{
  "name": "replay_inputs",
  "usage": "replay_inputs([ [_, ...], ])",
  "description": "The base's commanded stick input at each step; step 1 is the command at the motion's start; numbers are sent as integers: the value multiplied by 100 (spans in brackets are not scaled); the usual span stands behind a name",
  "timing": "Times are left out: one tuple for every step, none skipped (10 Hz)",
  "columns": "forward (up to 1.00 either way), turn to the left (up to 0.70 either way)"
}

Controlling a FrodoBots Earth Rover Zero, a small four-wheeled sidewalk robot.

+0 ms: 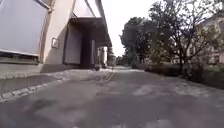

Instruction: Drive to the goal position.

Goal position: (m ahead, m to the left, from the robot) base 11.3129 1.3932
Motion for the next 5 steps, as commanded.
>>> replay_inputs([
  [85,1],
  [85,1],
  [85,1],
  [85,1],
  [85,1],
])
